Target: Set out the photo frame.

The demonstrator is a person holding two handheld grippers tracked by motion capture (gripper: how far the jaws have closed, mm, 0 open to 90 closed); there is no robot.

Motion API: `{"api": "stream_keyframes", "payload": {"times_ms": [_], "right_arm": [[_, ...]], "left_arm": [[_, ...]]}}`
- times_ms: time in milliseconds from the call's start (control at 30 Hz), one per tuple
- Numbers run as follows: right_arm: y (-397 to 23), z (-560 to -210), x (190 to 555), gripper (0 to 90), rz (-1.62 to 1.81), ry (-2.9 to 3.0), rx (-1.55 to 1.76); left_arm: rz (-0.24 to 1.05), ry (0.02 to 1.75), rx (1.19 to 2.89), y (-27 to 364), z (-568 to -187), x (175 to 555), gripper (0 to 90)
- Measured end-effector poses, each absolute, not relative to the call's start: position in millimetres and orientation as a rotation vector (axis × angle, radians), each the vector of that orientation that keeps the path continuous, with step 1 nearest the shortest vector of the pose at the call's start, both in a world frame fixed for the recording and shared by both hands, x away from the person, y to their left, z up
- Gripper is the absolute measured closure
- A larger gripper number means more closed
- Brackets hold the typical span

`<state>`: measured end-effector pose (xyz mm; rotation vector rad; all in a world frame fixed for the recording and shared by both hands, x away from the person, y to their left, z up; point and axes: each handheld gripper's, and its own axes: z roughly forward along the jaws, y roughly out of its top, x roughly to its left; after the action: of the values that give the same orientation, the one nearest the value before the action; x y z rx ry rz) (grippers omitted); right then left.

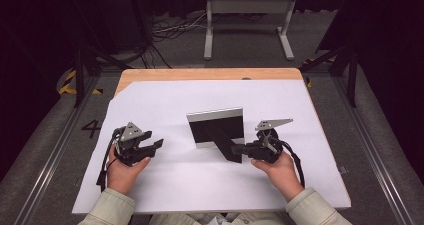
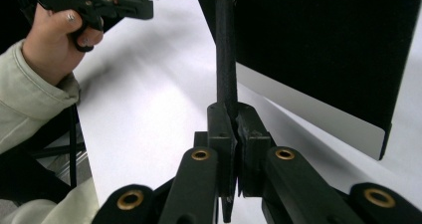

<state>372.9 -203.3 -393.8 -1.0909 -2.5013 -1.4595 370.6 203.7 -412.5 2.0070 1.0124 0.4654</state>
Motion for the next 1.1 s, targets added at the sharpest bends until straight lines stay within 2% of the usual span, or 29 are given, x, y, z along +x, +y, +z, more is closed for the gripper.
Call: {"api": "stream_keyframes", "payload": {"times_ms": [1100], "right_arm": [[-199, -412, 354, 85.1, -1.241, -2.678, -1.025]], "left_arm": [[0.446, 1.010, 2.021, 202, -413, 371, 45.9]]}}
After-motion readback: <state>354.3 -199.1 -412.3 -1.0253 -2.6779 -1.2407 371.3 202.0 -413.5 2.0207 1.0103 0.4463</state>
